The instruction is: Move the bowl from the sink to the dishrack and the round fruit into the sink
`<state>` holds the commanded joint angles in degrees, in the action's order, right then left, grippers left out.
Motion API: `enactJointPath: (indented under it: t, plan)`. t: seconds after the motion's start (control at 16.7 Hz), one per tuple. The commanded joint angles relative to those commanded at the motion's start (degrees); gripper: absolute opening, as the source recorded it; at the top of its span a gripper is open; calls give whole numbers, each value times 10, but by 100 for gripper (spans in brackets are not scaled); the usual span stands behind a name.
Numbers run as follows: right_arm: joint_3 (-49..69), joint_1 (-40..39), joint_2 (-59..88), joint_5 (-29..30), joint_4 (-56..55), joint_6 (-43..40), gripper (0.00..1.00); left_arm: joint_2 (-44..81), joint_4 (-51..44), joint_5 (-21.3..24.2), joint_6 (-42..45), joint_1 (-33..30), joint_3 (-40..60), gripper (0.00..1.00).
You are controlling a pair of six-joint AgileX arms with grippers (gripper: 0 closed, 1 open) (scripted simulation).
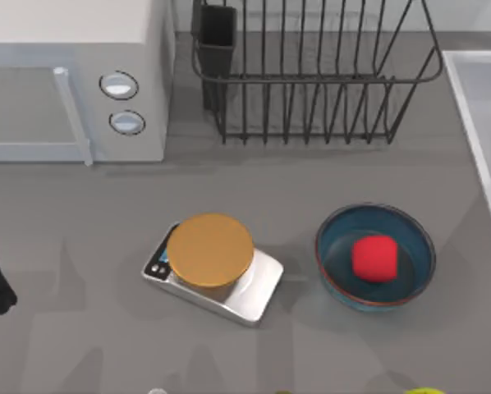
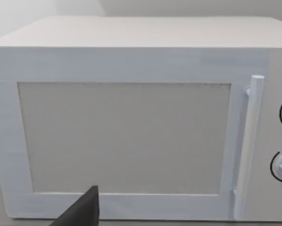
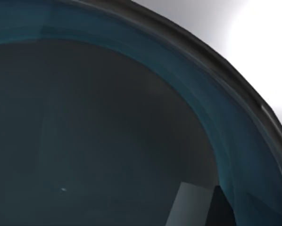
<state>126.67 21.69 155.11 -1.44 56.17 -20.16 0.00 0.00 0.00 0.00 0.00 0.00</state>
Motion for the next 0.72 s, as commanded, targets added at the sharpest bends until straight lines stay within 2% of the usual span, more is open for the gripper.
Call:
enactJointPath:
  t: [0.36, 0.72]
  plan:
    - [-20, 14, -41, -3, 19, -14, 0, 0, 0, 0, 0, 0, 0, 100]
    - [-126, 88, -254, -11, 134, -92, 0, 0, 0, 0, 0, 0, 0, 100]
